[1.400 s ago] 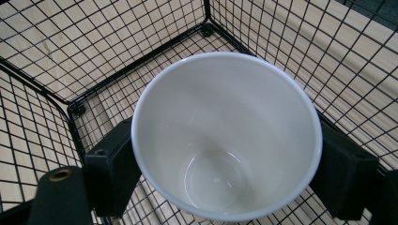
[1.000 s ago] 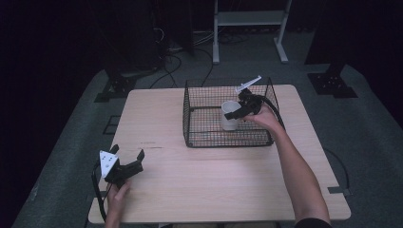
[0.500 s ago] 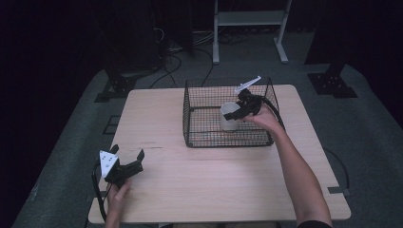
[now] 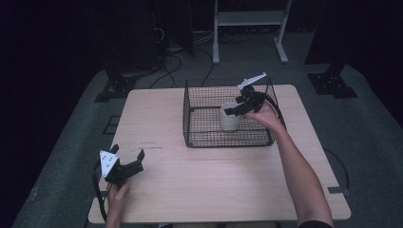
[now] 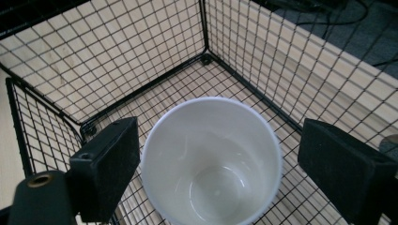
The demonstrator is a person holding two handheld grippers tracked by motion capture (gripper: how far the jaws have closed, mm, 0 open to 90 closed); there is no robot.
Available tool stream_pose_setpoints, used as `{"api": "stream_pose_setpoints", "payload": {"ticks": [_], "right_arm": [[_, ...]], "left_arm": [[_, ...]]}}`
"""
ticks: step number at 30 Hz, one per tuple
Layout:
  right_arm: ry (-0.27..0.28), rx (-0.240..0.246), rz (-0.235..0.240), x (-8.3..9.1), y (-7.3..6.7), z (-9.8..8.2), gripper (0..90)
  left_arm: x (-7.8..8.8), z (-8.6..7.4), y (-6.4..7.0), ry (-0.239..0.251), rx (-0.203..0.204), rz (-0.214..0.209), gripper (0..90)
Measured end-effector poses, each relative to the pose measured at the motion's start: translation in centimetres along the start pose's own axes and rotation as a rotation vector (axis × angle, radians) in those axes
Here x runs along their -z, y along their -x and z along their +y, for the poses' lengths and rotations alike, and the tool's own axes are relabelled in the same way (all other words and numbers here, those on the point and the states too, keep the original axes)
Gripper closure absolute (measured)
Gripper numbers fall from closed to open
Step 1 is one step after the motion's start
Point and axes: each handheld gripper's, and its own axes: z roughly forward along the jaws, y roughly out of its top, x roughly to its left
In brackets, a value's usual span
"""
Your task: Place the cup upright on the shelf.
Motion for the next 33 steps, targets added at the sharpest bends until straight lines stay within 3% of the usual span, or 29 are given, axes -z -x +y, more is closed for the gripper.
{"api": "stream_pose_setpoints", "payload": {"ticks": [12, 15, 17, 33], "right_arm": [[0.079, -0.042, 0.012, 2.8, 0.2, 0.4, 12.5], [0.107, -0.059, 0.028, 3.3, -0.3, 0.6, 12.8], [0.132, -0.039, 0.036, 3.8, -0.9, 1.0, 12.9], [0.14, -0.016, 0.055, 6.2, -2.6, -0.5, 13.3]], "left_arm": [[0.0, 0.0, 0.0, 0.001, -0.004, -0.004, 0.0], [0.0, 0.0, 0.1, 0.001, -0.008, -0.005, 0.0], [0.0, 0.0, 0.1, 0.0, -0.011, -0.003, 0.0], [0.0, 0.0, 0.2, 0.001, -0.012, -0.002, 0.0]]}}
